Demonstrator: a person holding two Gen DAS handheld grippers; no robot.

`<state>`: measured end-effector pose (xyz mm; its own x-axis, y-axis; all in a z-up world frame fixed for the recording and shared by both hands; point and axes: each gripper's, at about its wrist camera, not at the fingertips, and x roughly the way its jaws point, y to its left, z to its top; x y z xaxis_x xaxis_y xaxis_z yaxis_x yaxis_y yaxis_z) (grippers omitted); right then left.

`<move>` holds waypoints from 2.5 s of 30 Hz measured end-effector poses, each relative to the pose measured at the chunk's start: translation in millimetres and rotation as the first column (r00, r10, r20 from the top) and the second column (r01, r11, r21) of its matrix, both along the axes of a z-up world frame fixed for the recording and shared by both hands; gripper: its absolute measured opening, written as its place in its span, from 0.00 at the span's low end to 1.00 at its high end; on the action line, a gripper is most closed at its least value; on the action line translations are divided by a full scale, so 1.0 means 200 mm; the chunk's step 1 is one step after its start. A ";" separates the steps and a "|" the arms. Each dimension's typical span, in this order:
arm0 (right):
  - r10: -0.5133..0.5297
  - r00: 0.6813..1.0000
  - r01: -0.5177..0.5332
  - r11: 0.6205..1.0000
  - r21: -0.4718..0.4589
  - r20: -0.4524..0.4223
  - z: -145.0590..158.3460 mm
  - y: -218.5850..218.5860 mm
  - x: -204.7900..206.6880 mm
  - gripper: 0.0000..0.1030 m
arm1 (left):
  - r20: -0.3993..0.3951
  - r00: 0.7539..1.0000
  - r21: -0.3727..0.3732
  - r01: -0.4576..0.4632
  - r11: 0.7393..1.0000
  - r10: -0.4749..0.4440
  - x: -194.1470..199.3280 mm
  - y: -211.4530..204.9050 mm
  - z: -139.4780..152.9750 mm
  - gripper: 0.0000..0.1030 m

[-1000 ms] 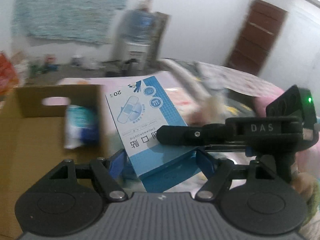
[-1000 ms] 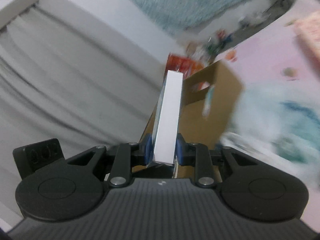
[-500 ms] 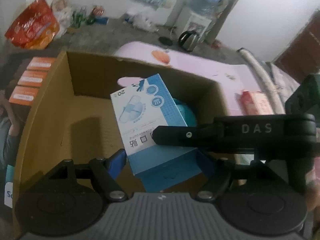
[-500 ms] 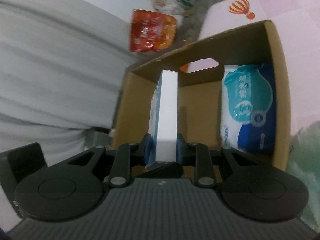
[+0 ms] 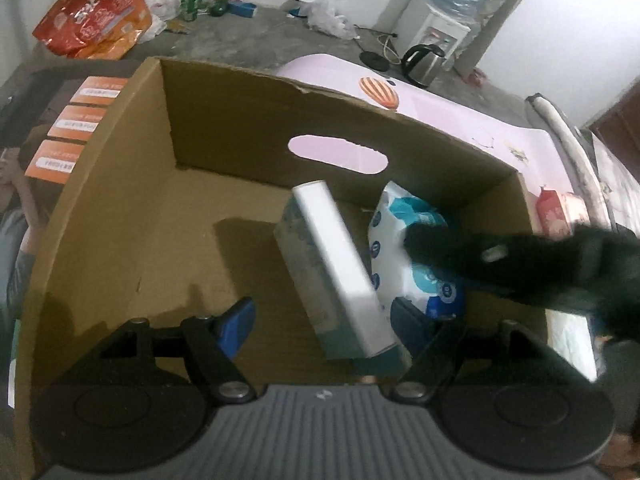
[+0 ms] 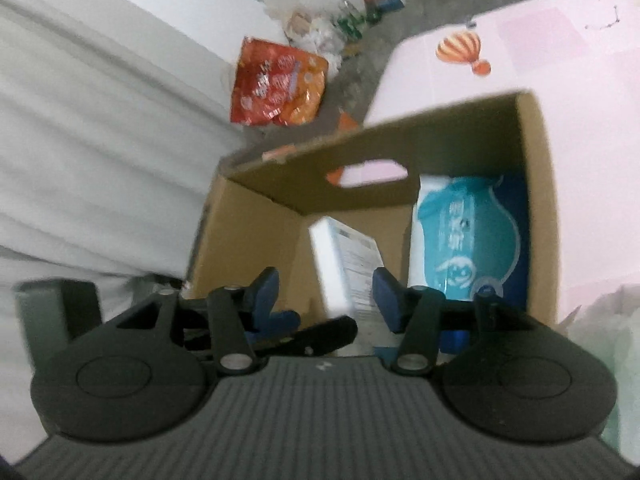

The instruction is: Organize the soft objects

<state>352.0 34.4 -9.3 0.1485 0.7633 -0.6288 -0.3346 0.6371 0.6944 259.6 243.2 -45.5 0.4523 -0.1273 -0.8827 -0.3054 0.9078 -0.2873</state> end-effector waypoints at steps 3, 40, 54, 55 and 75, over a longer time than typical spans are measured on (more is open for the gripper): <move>-0.018 1.000 0.017 0.998 0.054 0.016 0.07 -0.08 0.00 0.50 | -0.005 1.000 0.003 -0.001 1.000 0.001 0.01 -0.02 0.00 0.74; -0.078 0.995 0.063 0.974 0.216 0.061 0.19 -0.65 -0.14 0.56 | -0.175 0.984 0.204 0.077 0.976 -0.041 0.09 -0.17 -0.07 0.65; -0.072 0.997 0.062 0.972 0.225 0.037 0.15 -0.62 -0.13 0.61 | -0.234 0.970 0.217 0.125 0.968 -0.073 0.06 -0.17 -0.10 0.68; -0.072 0.997 0.062 0.973 0.223 0.036 0.15 -0.62 -0.13 0.61 | -0.239 0.967 0.217 0.136 0.967 -0.082 0.05 -0.18 -0.09 0.68; -0.087 0.995 0.072 0.969 0.236 0.055 0.13 -0.75 -0.24 0.63 | -0.216 0.976 0.265 0.061 0.962 -0.002 0.08 -0.23 -0.14 0.71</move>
